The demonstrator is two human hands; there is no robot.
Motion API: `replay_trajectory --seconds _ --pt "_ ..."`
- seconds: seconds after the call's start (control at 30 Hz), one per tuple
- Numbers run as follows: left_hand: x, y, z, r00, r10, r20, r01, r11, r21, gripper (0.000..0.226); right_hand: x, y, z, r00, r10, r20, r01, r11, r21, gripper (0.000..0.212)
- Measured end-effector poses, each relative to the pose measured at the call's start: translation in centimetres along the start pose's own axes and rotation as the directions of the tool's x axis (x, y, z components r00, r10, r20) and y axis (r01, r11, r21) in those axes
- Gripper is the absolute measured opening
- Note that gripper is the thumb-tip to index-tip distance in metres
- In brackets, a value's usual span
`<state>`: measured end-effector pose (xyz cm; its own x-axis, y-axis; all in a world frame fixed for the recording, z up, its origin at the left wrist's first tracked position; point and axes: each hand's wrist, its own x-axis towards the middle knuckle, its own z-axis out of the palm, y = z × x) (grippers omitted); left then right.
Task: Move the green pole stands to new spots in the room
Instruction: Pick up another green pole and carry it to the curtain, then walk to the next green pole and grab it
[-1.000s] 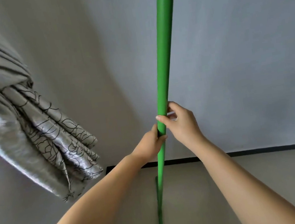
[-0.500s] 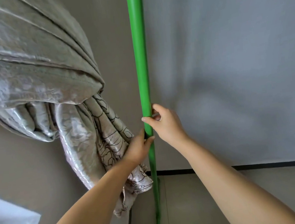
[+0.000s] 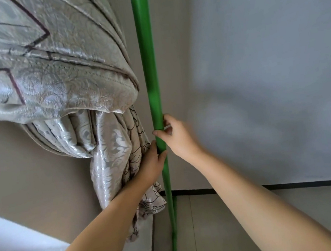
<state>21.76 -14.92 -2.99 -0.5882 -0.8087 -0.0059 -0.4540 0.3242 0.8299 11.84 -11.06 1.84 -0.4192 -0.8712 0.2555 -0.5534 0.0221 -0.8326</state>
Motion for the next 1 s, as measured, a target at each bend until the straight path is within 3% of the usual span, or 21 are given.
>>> replay_trajectory --seconds 0.1,0.2,0.37,0.43,0.53,0.63,0.8,0.9,1.0 --pt "-1.0 0.1 1.0 0.998 -0.047 -0.039 0.044 0.997 -0.067 0.026 -1.2 0.1 -0.7 0.998 -0.006 0.068 0.005 1.000 0.016 0.028" --pt "-1.8 0.2 1.9 0.991 -0.104 -0.079 0.096 0.990 -0.100 0.029 -3.8 1.1 -2.2 0.988 0.058 0.144 -0.063 0.998 0.027 0.051" --pt "-4.1 0.8 2.9 0.987 -0.120 -0.106 0.111 0.990 -0.088 0.058 -13.2 4.5 -7.7 0.971 0.212 0.108 -0.222 0.971 0.091 0.062" --pt "-6.3 0.8 3.7 0.993 -0.066 -0.097 0.055 0.992 -0.110 0.062 -18.4 6.2 -10.0 0.961 0.267 0.067 -0.272 0.960 0.072 0.065" --pt "-10.6 1.1 6.3 0.986 0.149 0.076 -0.139 0.982 -0.126 0.047 -26.9 8.7 -12.6 0.930 0.367 0.005 -0.366 0.927 0.087 0.069" --pt "-14.8 2.6 9.7 0.913 0.255 0.318 -0.210 0.963 -0.169 0.049 -35.2 10.0 -15.1 0.876 0.474 -0.085 -0.465 0.879 0.102 0.069" --pt "-19.9 5.5 16.6 0.743 0.286 0.605 -0.222 0.958 -0.180 0.046 -47.5 11.1 -19.1 0.684 0.641 -0.349 -0.598 0.766 0.235 0.066" --pt "-23.0 8.0 21.3 0.687 0.279 0.671 -0.220 0.960 -0.174 0.046 -52.9 11.4 -20.9 0.502 0.713 -0.489 -0.606 0.694 0.389 0.049" --pt "-25.8 10.4 26.9 0.657 0.300 0.691 -0.211 0.954 -0.213 0.046 -57.3 12.2 -23.4 0.328 0.744 -0.582 -0.598 0.640 0.482 0.049"
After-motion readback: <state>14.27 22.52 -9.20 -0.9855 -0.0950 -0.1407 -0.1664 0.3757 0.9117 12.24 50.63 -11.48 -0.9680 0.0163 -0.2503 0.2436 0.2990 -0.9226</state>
